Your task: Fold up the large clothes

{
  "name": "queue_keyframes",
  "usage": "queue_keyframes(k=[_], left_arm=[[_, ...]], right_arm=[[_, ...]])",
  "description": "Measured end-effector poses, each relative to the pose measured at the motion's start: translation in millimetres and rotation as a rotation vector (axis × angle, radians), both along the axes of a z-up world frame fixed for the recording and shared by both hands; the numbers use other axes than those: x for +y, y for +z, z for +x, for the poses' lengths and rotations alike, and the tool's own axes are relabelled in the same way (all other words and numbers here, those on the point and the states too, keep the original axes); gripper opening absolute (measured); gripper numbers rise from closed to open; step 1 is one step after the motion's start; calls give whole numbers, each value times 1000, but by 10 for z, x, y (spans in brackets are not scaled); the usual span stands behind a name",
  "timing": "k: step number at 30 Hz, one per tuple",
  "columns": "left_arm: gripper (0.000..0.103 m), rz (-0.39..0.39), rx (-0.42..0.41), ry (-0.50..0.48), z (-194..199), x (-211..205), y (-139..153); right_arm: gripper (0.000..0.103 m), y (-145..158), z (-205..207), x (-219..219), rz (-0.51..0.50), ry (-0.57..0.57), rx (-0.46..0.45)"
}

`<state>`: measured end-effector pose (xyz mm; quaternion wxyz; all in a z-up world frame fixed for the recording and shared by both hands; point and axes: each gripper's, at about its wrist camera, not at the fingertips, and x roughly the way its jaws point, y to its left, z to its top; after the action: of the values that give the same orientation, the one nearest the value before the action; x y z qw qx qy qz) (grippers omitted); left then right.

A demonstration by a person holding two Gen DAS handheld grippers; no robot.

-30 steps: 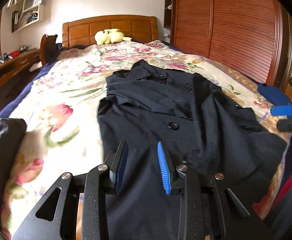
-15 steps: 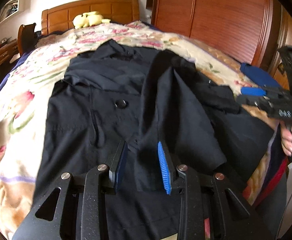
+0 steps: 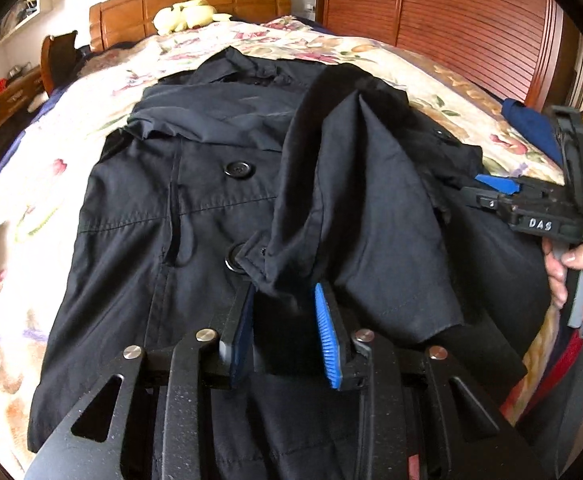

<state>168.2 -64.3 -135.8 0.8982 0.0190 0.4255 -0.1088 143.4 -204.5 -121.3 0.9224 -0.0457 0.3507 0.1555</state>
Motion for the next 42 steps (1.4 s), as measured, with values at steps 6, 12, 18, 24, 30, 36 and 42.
queue_keyframes(k=[6, 12, 18, 24, 30, 36, 42], left_arm=[[8, 26, -78, 52, 19, 196, 332], [9, 24, -133, 127, 129, 553, 631], [27, -6, -142, 117, 78, 839, 616], [34, -12, -139, 84, -146, 1099, 510], [34, -30, -146, 96, -324, 1327, 453], [35, -44, -139, 104, -432, 1375, 338], [36, -1, -114, 97, -584, 1362, 242]], right_arm=[[63, -3, -82, 64, 40, 4, -22], [63, -31, -18, 80, 26, -2, -27], [63, -119, 42, 13, -10, -14, -26], [63, -113, 100, 12, -6, -9, 3], [65, -108, 170, 43, -24, -7, 20], [66, -118, 145, 34, -24, -8, 3], [65, -140, 96, 74, -59, -19, -18]])
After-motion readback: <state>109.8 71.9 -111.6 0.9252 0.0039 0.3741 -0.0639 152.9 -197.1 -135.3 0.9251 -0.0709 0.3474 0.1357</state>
